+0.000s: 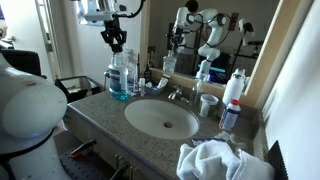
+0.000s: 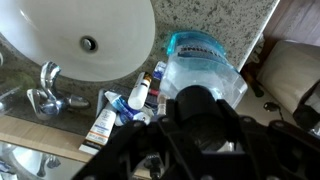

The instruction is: Place the black lid on the mouthwash bottle

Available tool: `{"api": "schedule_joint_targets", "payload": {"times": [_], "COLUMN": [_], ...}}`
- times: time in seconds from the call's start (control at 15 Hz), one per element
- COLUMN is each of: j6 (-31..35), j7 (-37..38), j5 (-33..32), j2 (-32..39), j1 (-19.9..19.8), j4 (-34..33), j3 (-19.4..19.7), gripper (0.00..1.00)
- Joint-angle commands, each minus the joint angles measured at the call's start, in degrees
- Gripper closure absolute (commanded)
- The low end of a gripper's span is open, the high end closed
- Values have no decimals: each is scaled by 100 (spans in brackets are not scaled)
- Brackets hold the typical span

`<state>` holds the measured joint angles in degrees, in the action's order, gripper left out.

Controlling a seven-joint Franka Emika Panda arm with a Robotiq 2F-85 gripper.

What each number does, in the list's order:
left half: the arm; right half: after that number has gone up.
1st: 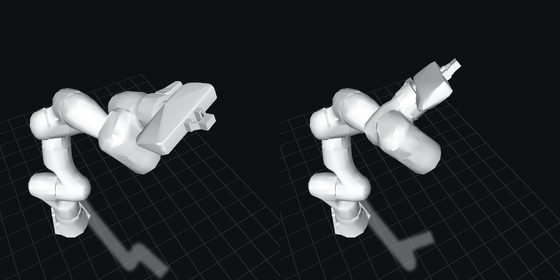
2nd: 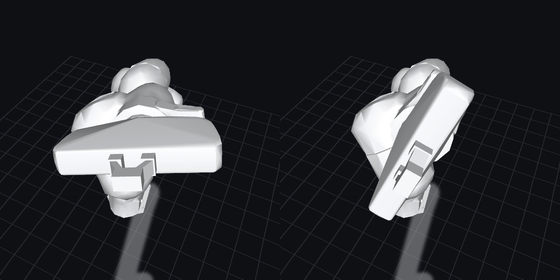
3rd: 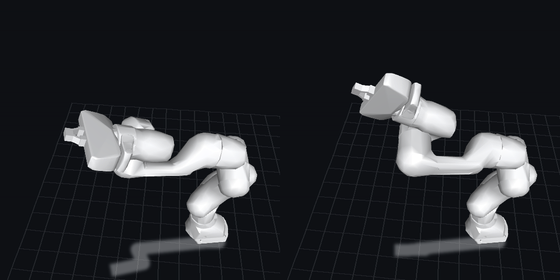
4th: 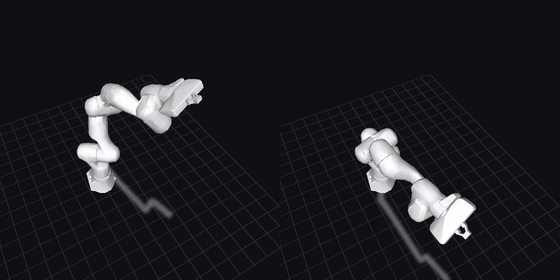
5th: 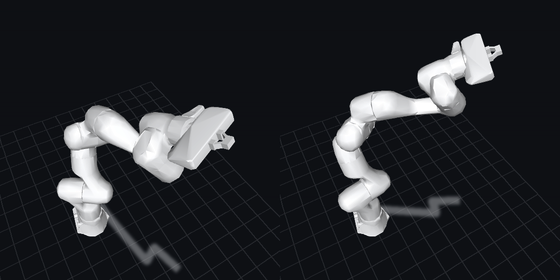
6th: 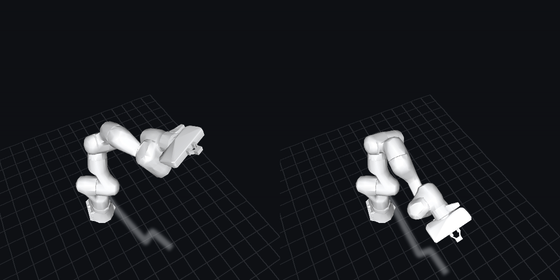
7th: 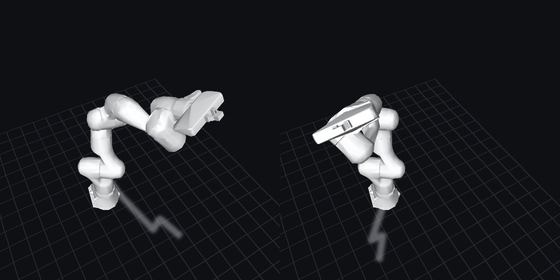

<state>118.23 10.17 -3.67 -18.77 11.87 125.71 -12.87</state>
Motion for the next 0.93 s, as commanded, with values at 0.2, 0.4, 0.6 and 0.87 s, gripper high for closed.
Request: {"api": "schedule_joint_targets", "payload": {"times": [0.2, 0.4, 0.6, 0.87], "j6": [-4, -32, -65, -94], "j7": [-163, -139, -145, -119], "j5": [-32, -40, -14, -31], "j2": [778, 937, 986, 954], "j1": [24, 28, 37, 32], "j4": [-774, -902, -918, -882], "j3": [-165, -154, -140, -133], "gripper": [80, 80, 80, 80]}}
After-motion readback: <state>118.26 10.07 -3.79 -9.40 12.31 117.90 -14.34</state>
